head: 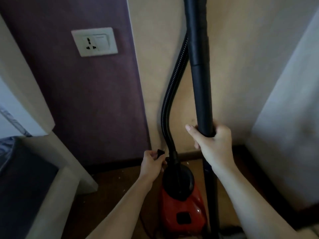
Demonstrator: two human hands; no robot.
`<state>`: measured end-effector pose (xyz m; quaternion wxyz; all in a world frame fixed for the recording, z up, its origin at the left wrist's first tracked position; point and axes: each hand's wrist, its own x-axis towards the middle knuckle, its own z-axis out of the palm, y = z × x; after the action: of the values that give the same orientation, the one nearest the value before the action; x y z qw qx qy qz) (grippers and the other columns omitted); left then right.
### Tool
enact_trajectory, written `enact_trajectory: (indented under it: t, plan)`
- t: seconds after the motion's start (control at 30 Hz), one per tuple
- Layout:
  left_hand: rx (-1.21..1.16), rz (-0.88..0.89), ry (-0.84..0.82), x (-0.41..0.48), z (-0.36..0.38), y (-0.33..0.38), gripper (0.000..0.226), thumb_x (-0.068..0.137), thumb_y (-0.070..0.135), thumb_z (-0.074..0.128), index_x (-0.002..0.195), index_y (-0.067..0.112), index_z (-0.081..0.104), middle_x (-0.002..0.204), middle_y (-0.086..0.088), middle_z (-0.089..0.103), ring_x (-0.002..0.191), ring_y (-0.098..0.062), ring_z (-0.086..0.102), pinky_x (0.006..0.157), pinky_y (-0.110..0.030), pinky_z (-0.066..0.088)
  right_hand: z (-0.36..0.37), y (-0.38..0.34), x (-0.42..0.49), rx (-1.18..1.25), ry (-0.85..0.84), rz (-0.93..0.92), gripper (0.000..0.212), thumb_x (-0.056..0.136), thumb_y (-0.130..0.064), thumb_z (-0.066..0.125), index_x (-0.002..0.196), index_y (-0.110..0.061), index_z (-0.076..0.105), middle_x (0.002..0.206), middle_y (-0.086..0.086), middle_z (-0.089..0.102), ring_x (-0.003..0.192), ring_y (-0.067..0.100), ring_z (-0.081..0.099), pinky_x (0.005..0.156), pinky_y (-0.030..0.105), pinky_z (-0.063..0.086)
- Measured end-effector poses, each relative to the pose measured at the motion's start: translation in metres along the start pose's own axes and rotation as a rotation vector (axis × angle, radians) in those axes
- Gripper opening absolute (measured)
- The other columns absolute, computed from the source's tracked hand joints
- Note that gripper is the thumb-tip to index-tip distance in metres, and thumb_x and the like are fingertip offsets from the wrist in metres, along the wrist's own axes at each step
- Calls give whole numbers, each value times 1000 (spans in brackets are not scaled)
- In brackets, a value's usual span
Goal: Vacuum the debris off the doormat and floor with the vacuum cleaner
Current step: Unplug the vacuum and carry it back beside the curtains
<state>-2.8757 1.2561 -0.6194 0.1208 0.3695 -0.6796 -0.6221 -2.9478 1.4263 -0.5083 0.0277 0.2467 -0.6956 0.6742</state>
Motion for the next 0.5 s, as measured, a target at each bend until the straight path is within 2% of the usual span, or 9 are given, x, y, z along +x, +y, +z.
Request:
enact_trajectory:
  t: [0.1,0.17,0.23,0.33,0.4,0.5]
  plan:
    - [23,-122,-37,4,29,-33,37,90,29,68,117,13,49,90,-6,69,67,-12,60,55,-26,49,-5,3,-4,25,-17,22,21,85,-24,82,84,-8,68,59,-6,61,52,16,59,53,24,51]
    - [76,-134,-59,7,41,-49,49,81,40,72,117,10,56,103,-7,70,84,-16,67,76,-36,58,-7,2,-5,34,-28,39,21,84,-25,83,87,-10,69,65,-7,65,56,13,62,55,24,55]
    - [106,-130,-74,5,52,-57,53,80,42,72,120,11,56,114,-4,67,98,-17,66,83,-34,57,-13,4,-6,14,-45,51,20,83,-24,84,87,-12,68,66,-6,65,58,11,64,57,22,55]
    - [193,-87,-63,0,63,-59,59,87,33,72,133,11,42,127,-5,55,111,-20,57,84,-28,50,-22,6,-6,-2,-128,56,18,86,-15,81,101,-14,70,73,2,67,67,10,65,65,20,55]
    - [201,-71,-59,1,68,-64,76,85,33,74,145,10,32,139,-9,47,123,-25,51,97,-33,47,-28,9,-5,-21,-203,54,23,88,-8,76,110,-14,70,87,10,69,78,19,67,75,25,56]
    - [135,-39,-64,-4,78,-64,91,85,33,75,154,20,17,147,-10,39,133,-28,44,107,-36,39,-37,13,-5,-14,-276,32,25,90,-5,73,115,-7,69,88,13,66,88,26,66,82,25,55]
